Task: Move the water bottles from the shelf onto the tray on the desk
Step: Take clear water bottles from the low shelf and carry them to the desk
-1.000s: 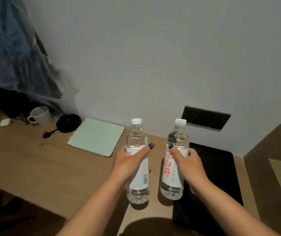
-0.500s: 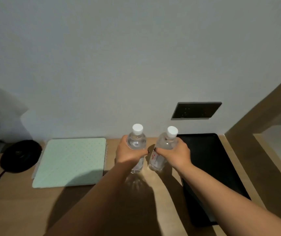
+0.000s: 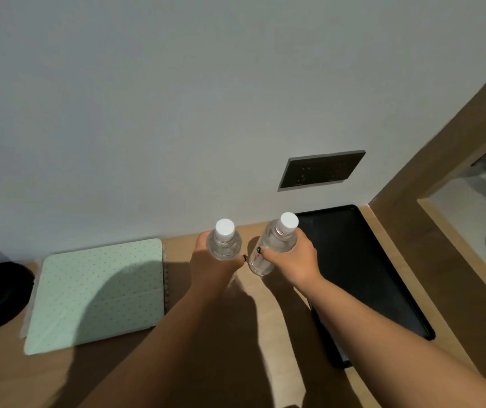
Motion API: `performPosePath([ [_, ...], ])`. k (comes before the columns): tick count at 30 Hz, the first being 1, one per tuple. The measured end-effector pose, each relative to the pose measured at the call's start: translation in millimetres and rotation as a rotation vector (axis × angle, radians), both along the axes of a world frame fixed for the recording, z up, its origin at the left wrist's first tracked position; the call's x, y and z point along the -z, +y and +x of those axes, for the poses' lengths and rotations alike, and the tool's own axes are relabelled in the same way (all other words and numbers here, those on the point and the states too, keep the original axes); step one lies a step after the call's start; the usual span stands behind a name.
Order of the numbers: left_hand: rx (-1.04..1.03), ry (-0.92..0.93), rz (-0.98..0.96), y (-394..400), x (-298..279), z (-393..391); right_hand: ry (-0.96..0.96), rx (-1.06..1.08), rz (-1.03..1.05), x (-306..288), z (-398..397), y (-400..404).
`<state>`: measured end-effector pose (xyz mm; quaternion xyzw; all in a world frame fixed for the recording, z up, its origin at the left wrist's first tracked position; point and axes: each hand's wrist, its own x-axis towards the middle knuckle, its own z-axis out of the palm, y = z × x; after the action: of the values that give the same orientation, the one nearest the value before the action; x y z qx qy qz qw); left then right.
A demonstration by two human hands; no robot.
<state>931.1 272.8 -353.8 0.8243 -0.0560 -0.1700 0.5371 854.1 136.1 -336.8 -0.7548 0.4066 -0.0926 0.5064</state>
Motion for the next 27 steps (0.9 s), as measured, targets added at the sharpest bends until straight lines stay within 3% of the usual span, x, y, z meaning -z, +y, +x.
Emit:
performPosePath([
  [11, 0.034, 0.013, -0.074, 3, -35, -14, -0.003, -0.151, 0.036, -25, -19, -10],
  [19, 0.136, -0.320, 0.089, -26, -111, -56, -0.089, -0.180, -0.182, -80, -97, -41],
  [27, 0.393, -0.521, -0.012, -101, -148, -194, -0.018, -0.165, -0.480, -111, -238, -83],
])
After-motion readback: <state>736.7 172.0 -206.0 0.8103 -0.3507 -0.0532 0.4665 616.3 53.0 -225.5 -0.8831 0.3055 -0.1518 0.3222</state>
